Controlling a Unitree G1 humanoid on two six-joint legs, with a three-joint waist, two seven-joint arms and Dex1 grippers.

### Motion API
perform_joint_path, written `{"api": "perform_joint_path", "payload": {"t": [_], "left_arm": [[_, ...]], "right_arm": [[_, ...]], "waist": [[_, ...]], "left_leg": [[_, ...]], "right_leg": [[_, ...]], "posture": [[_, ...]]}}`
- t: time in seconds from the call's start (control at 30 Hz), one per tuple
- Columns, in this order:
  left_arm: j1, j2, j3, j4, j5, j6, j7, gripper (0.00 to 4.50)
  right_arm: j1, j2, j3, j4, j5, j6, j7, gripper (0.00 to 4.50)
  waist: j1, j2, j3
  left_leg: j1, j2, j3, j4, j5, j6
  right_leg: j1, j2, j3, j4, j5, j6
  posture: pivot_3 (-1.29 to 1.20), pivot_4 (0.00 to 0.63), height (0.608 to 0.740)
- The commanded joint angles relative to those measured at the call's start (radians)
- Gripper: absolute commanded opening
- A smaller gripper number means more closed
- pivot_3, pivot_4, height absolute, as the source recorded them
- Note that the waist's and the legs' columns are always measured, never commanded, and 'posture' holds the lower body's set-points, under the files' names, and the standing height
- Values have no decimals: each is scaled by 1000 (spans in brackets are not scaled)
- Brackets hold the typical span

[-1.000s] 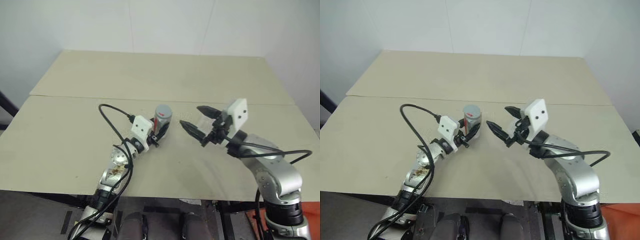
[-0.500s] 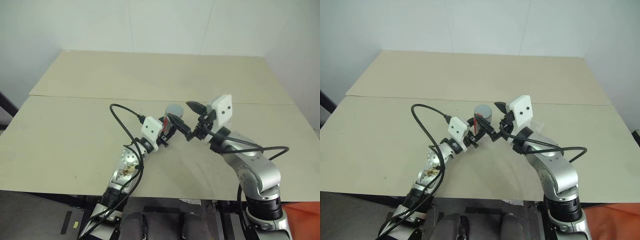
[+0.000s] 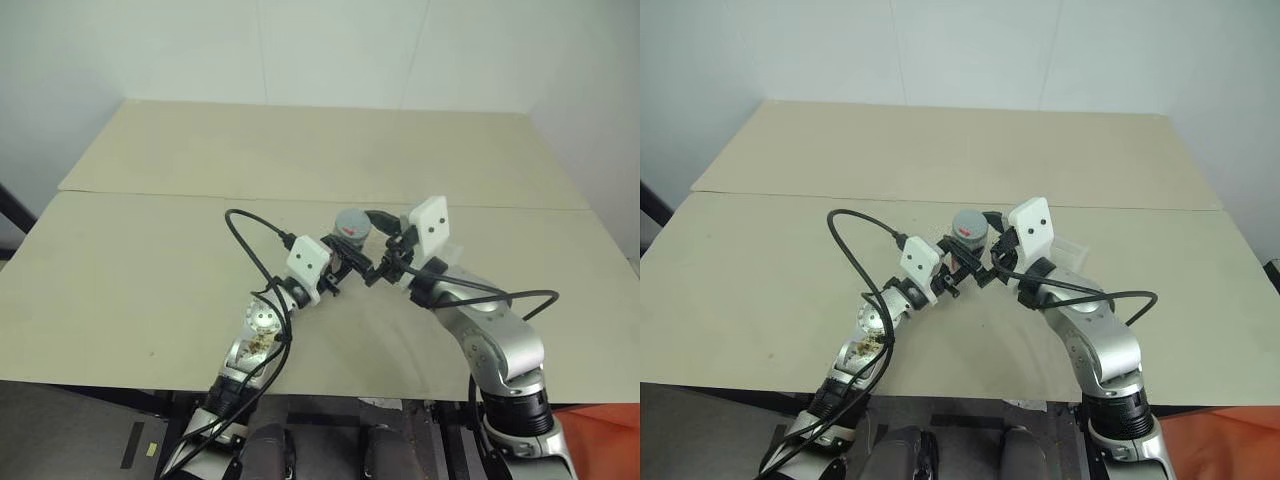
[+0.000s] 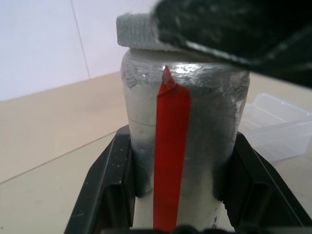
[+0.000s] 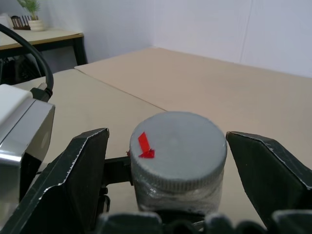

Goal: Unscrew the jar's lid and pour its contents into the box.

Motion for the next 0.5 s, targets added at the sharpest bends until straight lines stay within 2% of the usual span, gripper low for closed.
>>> {"api": "perform_joint_path", "payload": {"t": [0.03,0.3,0.4,0.5], "left_arm": [[-2,-10,-10,-30,3,-21,2,1926],[3,-20,-17,-36,-1,-15,2,1926],[1,-21,-16,-30,1,-18,1,1926],[0,-21,-16,-27,1,-20,1,1926]], "right_arm": [[-19,11,-1,-13,-17,-48,-1,4500],[-19,18,3,-1,-35,-71,6,4500],[-18,17,3,5,-49,-85,2,3921],[-18,18,4,11,-61,-92,1,3008]], "waist": [[-1,0,0],[-1,0,0],[-1,0,0],[-1,0,0]], "left_leg": [[0,0,0,0,0,0],[0,0,0,0,0,0],[0,0,0,0,0,0],[0,0,0,0,0,0]], "right_leg": [[0,0,0,0,0,0],[0,0,0,0,0,0],[0,0,0,0,0,0],[0,0,0,0,0,0]], "posture": [[0,150,740],[0,150,740],[0,150,740],[0,150,740]]}}
